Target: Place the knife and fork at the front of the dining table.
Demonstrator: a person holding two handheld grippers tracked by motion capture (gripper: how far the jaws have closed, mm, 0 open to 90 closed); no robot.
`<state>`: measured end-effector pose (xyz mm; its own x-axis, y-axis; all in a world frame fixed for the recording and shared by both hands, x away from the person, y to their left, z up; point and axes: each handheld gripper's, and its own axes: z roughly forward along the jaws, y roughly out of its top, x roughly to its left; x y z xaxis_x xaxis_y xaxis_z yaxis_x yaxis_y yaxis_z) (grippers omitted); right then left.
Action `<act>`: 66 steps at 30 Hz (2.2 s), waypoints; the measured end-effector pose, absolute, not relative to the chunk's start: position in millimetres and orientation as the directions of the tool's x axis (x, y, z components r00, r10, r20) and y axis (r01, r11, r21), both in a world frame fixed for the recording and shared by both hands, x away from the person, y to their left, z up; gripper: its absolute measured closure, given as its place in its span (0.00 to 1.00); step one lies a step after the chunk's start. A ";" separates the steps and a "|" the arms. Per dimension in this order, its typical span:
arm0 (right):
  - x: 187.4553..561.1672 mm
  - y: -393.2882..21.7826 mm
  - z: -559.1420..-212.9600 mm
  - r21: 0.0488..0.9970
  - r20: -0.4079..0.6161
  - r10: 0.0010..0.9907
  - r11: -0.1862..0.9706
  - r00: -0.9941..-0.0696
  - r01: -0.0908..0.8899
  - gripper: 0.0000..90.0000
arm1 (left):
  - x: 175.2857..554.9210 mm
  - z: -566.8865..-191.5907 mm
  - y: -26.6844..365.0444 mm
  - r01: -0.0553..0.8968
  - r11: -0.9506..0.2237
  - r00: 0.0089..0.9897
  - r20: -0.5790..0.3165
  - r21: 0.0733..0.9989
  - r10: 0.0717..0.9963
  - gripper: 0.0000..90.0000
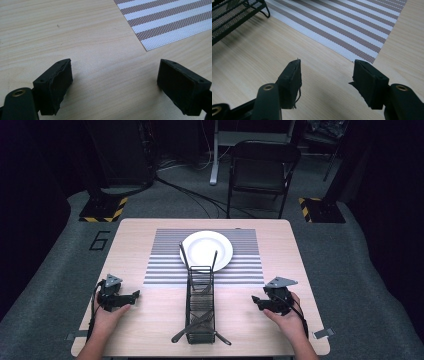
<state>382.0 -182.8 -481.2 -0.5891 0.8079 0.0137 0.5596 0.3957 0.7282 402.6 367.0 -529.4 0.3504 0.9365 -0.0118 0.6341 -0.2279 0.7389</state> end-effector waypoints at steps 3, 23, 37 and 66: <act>380.6 -178.7 -476.0 0.734 0.029 0.801 0.389 -0.598 0.556 0.45 | 402.7 -529.4 367.1 0.633 -0.229 0.350 -0.010 0.739 0.937 0.14; 380.5 -156.0 -445.8 0.738 0.045 0.757 0.414 -0.651 0.533 0.53 | 402.4 -529.1 366.9 0.636 -0.230 0.350 -0.010 0.736 0.937 0.14; 385.6 -136.0 -425.9 0.749 0.050 0.733 0.421 -0.678 0.511 0.56 | 402.4 -529.1 366.9 0.636 -0.230 0.350 -0.010 0.736 0.937 0.14; 398.9 -107.5 -395.3 0.773 0.063 0.704 0.414 -0.708 0.481 0.60 | 402.4 -529.1 366.9 0.636 -0.229 0.349 -0.010 0.737 0.937 0.14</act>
